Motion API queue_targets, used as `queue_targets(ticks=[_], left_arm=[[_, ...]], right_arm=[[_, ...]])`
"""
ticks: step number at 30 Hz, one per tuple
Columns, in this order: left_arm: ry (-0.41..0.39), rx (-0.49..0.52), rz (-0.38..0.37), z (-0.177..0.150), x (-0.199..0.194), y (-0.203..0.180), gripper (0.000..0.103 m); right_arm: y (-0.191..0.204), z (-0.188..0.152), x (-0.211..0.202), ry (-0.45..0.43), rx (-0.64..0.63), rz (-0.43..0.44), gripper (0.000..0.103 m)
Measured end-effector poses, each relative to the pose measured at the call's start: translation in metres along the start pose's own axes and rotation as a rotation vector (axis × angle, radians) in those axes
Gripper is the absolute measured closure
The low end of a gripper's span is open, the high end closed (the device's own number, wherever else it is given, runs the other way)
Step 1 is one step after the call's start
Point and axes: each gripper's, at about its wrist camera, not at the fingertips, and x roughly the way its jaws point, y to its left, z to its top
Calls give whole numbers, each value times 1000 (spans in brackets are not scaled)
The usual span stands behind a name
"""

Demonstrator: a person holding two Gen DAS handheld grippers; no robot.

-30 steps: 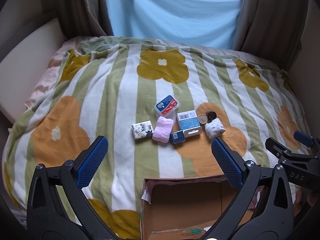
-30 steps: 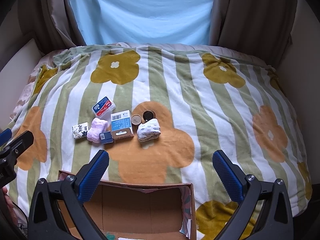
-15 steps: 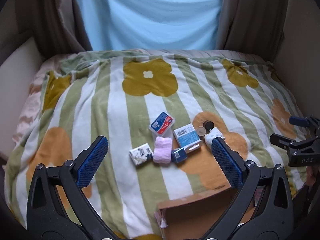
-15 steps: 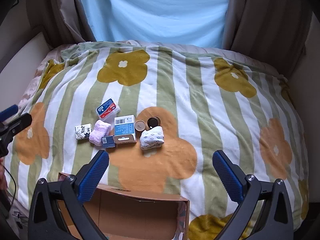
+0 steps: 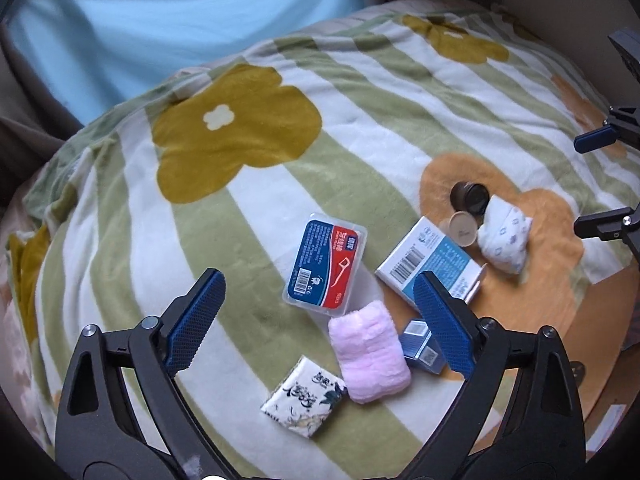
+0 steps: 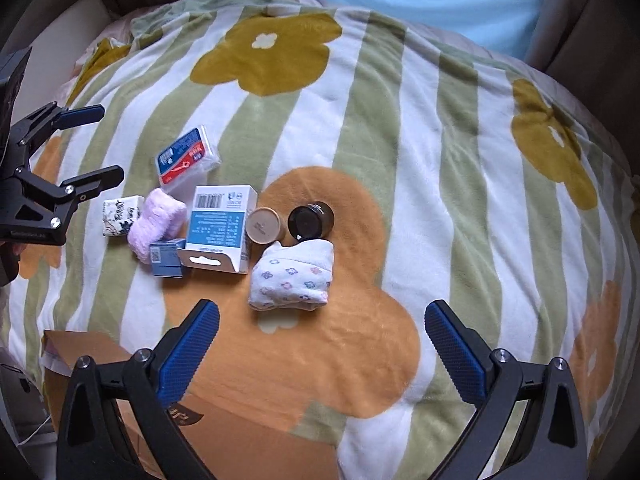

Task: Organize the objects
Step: 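Grasp the red-and-blue floss box with the left tool while the right tool grasps the white sock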

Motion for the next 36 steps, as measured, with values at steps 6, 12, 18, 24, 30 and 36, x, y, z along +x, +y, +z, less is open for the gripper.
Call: queue_targets(ticks=[6,12,18,24,30,36], left_arm=[[69,51,-22,-2,60,3,12],[118,78,-48,-3,89,4,22],[123,68,-63,-1,97,8,33],[127,73,-75,0,93,10,52],[117,58,-81,3,86,13,52],[102,30,-81,7,71,14,52]], right_arm=[[-2,6,45,83,-38,37,8],[3,9,64,125,-59,90,12],[4,11,74,166,-64,123,24],[-1,9,73,189,-42,160,37],[-10,5,61,186,-25,166,39],[-22,-3,45,188,9,158,39]])
